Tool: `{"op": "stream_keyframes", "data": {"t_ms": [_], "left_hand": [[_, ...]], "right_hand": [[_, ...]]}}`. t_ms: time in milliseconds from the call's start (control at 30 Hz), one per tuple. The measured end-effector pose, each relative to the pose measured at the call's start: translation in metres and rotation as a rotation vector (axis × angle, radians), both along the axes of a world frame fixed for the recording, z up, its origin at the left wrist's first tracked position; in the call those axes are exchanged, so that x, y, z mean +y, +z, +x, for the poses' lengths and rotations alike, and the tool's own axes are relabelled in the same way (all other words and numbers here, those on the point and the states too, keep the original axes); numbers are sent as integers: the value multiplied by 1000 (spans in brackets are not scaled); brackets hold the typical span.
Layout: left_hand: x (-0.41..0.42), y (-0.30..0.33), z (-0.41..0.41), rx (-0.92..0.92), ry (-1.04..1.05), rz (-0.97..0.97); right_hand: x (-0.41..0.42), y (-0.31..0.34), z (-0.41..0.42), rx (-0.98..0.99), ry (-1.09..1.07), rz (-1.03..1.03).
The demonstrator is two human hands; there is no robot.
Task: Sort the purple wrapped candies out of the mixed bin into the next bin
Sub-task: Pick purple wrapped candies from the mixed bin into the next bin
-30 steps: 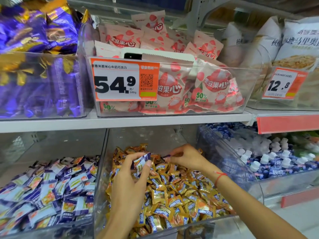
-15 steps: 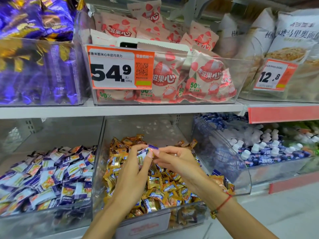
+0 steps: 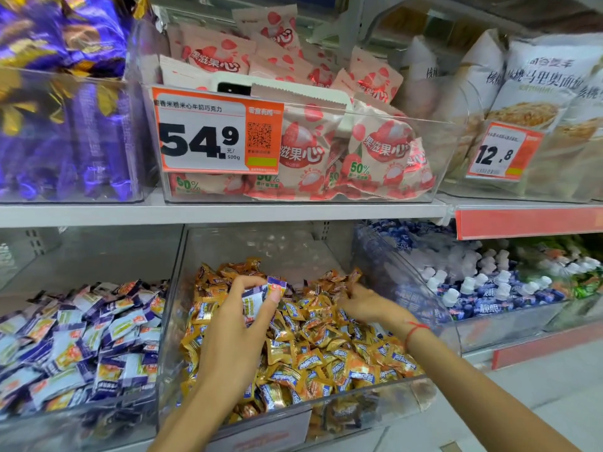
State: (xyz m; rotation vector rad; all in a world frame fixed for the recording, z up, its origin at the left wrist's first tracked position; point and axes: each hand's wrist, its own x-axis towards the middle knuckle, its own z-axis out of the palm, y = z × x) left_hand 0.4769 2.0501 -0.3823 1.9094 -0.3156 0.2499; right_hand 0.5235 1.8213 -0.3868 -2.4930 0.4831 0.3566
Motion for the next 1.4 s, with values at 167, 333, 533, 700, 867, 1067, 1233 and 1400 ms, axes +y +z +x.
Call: {"op": "stream_keyframes", "data": {"t_ms": [167,333,533,700,867,1067,1233,1400], "left_hand": [[1,4,-1,-19,80,-41],[1,6,0,-67,140,-139],[4,4,2,-79,164,-156],[3,3,0,-64,147,-127],[2,4,1,-15,136,-92],[3,2,1,51,136,-56],[5,-3,5,67,139,-17],[4,-4,8,63,104,9]], "right_hand": [[39,-17,39,8,99,-200],[83,-12,19,-258,364,8],[72,16,-53,-149,769,84],[25,58,-70,-154,703,361],[-4,47,-33,-388,383,281],[38,6,7,-196,591,-155],[29,17,4,-353,455,-198],[20,39,-23,-491,161,459]]}}
